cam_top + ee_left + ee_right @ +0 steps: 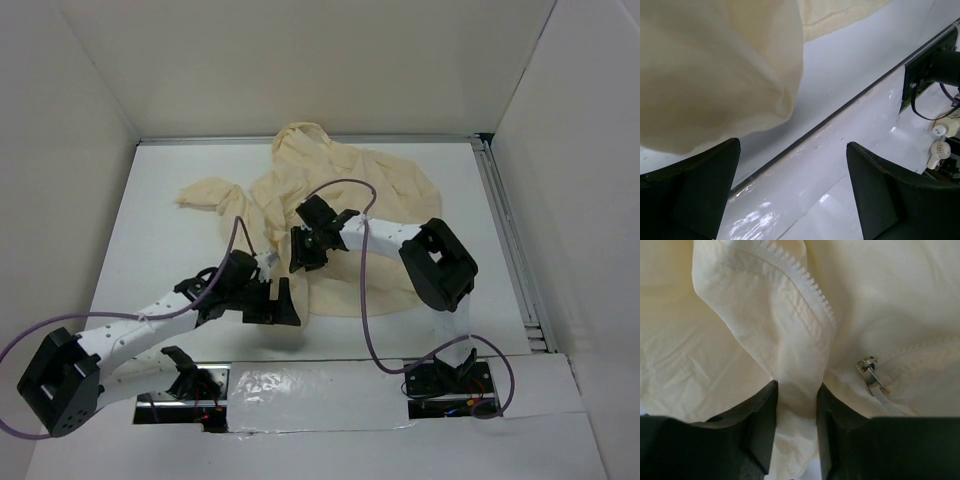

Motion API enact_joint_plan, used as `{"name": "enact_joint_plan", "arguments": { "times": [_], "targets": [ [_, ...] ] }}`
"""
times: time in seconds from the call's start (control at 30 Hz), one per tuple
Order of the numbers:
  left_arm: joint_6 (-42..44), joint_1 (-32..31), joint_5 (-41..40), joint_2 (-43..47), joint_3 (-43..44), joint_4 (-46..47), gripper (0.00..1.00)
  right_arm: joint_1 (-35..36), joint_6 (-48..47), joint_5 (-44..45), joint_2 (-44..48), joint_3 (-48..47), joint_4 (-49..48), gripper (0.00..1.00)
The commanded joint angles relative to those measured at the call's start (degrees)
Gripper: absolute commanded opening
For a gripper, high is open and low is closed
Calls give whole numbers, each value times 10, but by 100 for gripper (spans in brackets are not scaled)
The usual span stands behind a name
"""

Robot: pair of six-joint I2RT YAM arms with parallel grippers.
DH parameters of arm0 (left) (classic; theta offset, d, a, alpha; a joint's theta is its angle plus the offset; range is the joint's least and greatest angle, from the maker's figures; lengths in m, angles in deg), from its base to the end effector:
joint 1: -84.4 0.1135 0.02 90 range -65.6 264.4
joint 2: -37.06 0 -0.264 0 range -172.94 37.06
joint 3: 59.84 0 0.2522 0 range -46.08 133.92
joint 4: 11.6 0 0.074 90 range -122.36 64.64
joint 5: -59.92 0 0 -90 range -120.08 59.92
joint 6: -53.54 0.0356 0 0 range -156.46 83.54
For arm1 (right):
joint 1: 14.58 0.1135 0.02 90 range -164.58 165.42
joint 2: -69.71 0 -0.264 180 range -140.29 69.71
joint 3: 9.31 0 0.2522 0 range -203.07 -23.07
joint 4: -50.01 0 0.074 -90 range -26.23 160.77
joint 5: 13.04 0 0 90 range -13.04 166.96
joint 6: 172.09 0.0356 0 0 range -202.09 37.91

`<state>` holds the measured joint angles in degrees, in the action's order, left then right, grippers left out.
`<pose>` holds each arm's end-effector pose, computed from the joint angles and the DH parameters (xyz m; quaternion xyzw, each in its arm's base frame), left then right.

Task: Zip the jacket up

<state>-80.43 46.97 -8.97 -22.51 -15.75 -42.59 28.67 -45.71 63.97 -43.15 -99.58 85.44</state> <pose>0.1536 -0.1337 0.1961 0.0157 0.9154 -0.3667 0.1654 0.2953 0.2888 0.1677 -0.0883 0.9516 0.2588 0.1406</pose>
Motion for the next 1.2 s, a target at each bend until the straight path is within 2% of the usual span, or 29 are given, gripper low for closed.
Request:
{"name": "enact_joint_plan", "arguments": {
  "times": [0.0, 0.13, 0.27, 0.33, 0.37, 0.4, 0.43, 0.47, 0.57, 0.67, 0.83, 0.9, 0.97, 1.07, 1.17],
  "targets": [
    [-15, -20, -40, -43, 25, 51, 99, 8, 16, -8, 11, -15, -13, 39],
    [-24, -38, -92, -152, 80, 28, 99, 15, 23, 2, 40, 3, -6, 38],
    [-50, -53, -142, -221, 113, -2, 98, 24, 44, 10, 78, 37, -2, 38],
    [-53, -71, -154, -250, 126, 1, 79, 25, 55, 14, 83, 43, 6, 36],
    [-50, -77, -155, -256, 132, -3, 65, 27, 58, 15, 85, 48, 8, 35],
    [-53, -83, -157, -262, 139, -10, 23, 28, 61, 17, 88, 50, 13, 30],
    [-58, -89, -164, -268, 157, -23, 4, 28, 61, 23, 91, 51, 14, 27],
    [-60, -101, -170, -273, 167, -51, 0, 27, 62, 32, 98, 53, 18, 25],
    [-49, -134, -191, -241, 192, -91, 0, 26, 62, 98, 122, 40, 63, 14],
    [11, -164, -178, -164, 195, -99, 0, 24, 53, 160, 167, 36, 130, 10],
    [84, -165, -27, 14, 146, -53, 0, 34, 64, 269, 262, 35, 223, 10],
    [101, -154, 15, 73, 101, -15, 0, 45, 62, 275, 283, 36, 231, 11],
    [102, -138, 39, 89, 71, -1, 0, 53, 60, 270, 280, 30, 233, 12],
    [84, -104, 29, 66, 29, 2, 0, 69, 54, 268, 233, 6, 232, 15],
    [39, -33, 18, -37, 1, 13, 0, 66, 46, 280, 126, -70, 236, 15]
  ]
}}
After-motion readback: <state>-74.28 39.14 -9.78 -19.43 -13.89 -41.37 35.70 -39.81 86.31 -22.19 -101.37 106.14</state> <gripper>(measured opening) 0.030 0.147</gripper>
